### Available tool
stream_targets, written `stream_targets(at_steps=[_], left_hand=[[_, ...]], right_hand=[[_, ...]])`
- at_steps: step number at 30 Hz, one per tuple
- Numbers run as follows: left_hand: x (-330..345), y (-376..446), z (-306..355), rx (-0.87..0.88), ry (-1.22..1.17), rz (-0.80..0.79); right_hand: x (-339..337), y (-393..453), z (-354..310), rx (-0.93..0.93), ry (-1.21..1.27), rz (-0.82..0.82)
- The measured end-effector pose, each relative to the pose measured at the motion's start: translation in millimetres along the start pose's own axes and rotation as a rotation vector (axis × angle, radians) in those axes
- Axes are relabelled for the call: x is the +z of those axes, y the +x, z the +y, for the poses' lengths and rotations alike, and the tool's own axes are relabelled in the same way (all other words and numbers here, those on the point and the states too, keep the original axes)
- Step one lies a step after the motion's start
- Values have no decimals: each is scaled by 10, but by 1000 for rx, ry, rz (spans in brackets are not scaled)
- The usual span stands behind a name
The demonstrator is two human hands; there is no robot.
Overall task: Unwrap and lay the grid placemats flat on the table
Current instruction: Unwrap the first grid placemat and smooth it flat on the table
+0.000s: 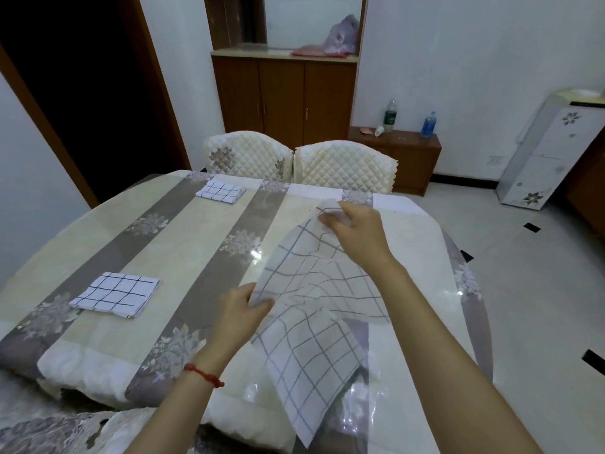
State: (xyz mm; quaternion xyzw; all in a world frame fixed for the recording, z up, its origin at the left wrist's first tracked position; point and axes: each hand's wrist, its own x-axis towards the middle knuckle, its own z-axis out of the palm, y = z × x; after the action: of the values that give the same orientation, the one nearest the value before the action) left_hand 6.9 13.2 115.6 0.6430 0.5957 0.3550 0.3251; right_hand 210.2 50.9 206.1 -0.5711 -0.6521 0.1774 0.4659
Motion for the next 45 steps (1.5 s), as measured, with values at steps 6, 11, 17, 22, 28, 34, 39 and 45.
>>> stream_targets(at_steps=[6,11,17,22,28,34,39,45], left_hand=[[11,421,-197,-118,43,63],[-120,1096,15,-54,63,252],[-363,1754,318,111,119,461],[-506,1879,359,460,245,578],[-314,1510,-83,607,322,533],[68,986,-854,645,388,313],[266,697,-1421,580,482,39],[406,442,-1718,546,614,-160]], right_hand=[[-168,382,111,77,38,138],[-333,637,255,117,22,229],[-462,848,495,123,1,318],[-479,828,659,63,19,433],[-336,272,1066,69,82,501],[-101,-491,1602,237,36,366],[36,-996,2072,391,-22,205],[214,-1517,2330,402,-213,33]])
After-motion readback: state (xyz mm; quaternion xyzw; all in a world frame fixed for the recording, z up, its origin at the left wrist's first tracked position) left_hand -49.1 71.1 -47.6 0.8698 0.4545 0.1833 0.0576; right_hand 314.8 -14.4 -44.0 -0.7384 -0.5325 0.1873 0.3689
